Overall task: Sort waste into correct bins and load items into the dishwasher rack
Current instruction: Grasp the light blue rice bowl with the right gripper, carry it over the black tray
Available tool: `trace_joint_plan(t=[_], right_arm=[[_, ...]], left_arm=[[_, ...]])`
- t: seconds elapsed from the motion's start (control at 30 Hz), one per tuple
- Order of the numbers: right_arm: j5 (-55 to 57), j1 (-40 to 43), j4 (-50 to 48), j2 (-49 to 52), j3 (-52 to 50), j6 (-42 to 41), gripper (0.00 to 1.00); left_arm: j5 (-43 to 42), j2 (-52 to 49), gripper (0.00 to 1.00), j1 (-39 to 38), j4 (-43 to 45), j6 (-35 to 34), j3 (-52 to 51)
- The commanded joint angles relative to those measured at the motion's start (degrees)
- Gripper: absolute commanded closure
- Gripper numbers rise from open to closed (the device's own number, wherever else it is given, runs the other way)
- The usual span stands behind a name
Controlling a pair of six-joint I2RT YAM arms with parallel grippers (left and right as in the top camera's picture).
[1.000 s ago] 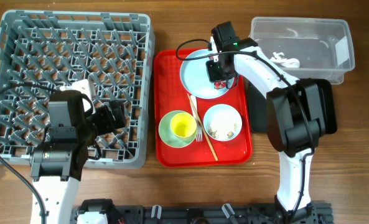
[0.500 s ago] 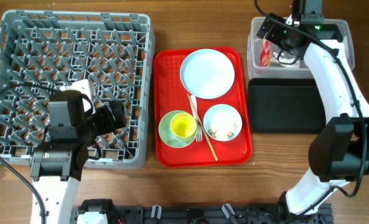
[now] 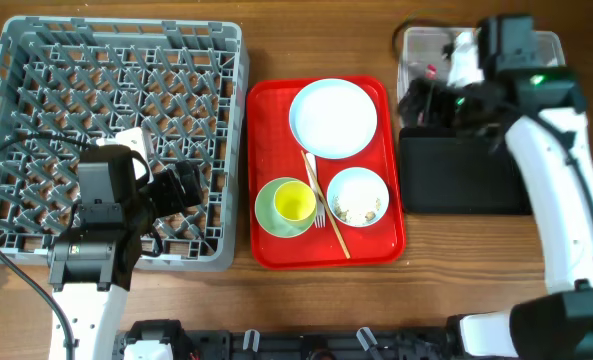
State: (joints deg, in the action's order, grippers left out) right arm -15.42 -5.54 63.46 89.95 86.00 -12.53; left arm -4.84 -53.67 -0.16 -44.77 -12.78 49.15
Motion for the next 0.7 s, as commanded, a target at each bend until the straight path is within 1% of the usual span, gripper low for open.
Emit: trace_joint_plan(t=[0.0, 0.07, 0.13, 0.17, 0.27, 0.37, 0.47, 0.53, 0.57, 0.63, 0.67], right_arm=[[3.76, -8.17, -4.57, -5.2, -9.22, -7.5, 0.12], [10.58, -17.05, -8.68, -4.74, -13.81, -14.88, 0.13], [16.39, -22.73, -10.05, -3.06, -15.58, -23.17, 0.13], [18.49, -25.83, -11.47, -0.57, -15.91, -27.23, 0.13], [18.45, -28.55, -13.31, 5.55, -15.96, -31.58, 0.15], [18.18, -29.38, -13.7, 11.19, -15.96, -35.76, 0.16], [17.79, -29.38, -15.45, 13.79, -15.96, -38.36, 0.3], [17.11, -29.38, -16.63, 14.75, -15.96, -38.93, 0.43], [16.41, -29.4, -16.87, 15.65, -15.96, -38.91, 0.51], [15.41, -29.4, -16.92, 17.55, -15.96, -38.91, 0.55], [14.88, -29.44, -16.96, 18.49, -15.96, -38.88, 0.58]], left_arm=[[-0.9, 0.37, 0.0, -0.15, 0.13, -0.28, 1.11], [-0.9, 0.37, 0.0, -0.15, 0.13, -0.28, 1.11], [-0.9, 0.37, 0.0, -0.15, 0.11, -0.28, 1.11], [-0.92, 0.37, 0.0, -0.15, 0.09, -0.28, 1.11], [-0.9, 0.37, 0.0, -0.15, 0.09, -0.28, 1.11], [-0.9, 0.37, 0.0, -0.15, 0.09, -0.28, 1.11], [-0.9, 0.37, 0.0, -0.15, 0.09, -0.28, 1.11], [-0.9, 0.37, 0.0, -0.15, 0.09, -0.28, 1.11], [-0.9, 0.37, 0.0, -0.15, 0.09, -0.28, 1.11], [-0.9, 0.37, 0.0, -0.15, 0.09, -0.28, 1.11], [-0.9, 0.37, 0.0, -0.15, 0.09, -0.28, 1.11]])
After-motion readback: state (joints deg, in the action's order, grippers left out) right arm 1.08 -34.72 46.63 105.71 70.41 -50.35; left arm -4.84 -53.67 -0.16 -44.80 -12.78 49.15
